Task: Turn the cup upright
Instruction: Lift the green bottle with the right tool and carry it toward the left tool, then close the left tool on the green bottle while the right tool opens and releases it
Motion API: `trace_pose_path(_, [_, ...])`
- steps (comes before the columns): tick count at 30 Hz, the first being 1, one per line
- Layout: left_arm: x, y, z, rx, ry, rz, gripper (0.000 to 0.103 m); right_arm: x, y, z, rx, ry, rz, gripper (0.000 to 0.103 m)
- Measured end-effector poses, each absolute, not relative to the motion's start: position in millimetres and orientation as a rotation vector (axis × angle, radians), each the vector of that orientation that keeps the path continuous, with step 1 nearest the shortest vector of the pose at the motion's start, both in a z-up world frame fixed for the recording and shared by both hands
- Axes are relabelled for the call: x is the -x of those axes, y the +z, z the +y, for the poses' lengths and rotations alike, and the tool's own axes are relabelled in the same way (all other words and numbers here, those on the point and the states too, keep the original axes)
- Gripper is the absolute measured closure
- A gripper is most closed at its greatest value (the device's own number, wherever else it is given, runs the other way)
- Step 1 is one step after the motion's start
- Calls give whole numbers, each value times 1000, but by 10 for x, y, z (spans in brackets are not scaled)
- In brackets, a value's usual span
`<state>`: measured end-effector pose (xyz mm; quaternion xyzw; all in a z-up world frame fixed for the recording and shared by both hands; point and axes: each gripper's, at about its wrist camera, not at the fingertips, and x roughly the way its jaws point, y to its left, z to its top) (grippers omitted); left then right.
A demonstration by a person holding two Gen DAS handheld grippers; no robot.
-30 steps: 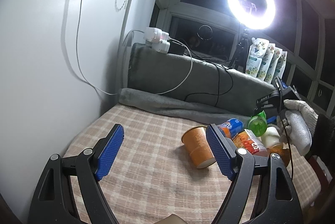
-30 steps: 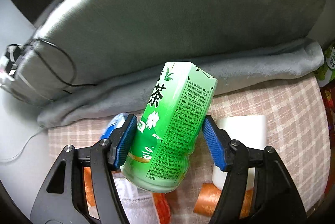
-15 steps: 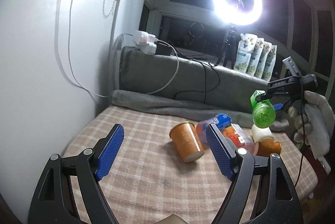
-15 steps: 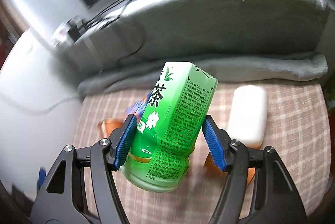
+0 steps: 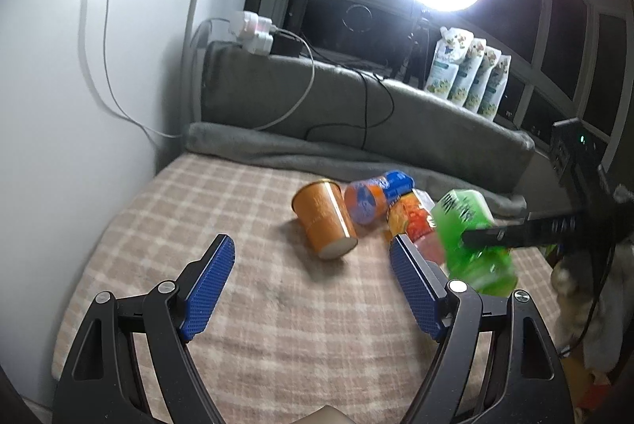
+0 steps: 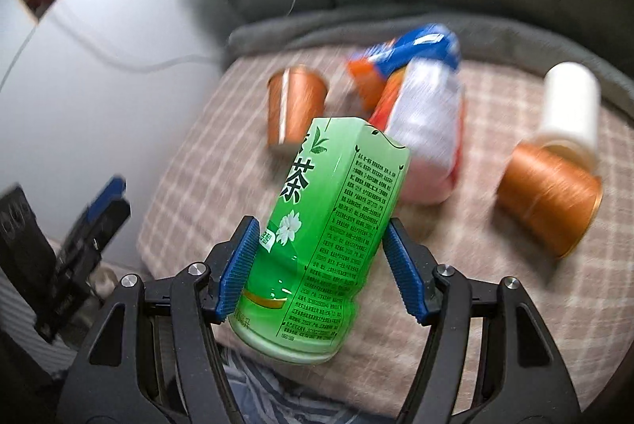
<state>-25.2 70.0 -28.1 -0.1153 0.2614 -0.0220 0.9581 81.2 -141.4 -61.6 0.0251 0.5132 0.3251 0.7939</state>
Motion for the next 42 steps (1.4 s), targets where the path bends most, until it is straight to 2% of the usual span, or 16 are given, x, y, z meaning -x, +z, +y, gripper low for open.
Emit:
trace_pose_path(12, [228, -396, 655, 269, -80, 608, 22, -854, -928, -1128, 6, 737, 1187, 34])
trace_pose_path(20, [209, -423, 667, 266, -82, 626, 22, -841, -908, -1056, 17, 752, 1169, 34])
trace_pose_path(33, [60, -419, 566, 236, -119, 662, 22, -848, -455, -1661, -75, 633, 964, 34])
trace_pose_path(40, [-243, -491, 454, 277, -247, 771, 22, -681, -231, -2184, -92, 510, 831, 34])
trace_pose_path(42, [-350, -535, 410, 288, -279, 810, 22, -602, -185, -2331, -82, 473, 797, 29])
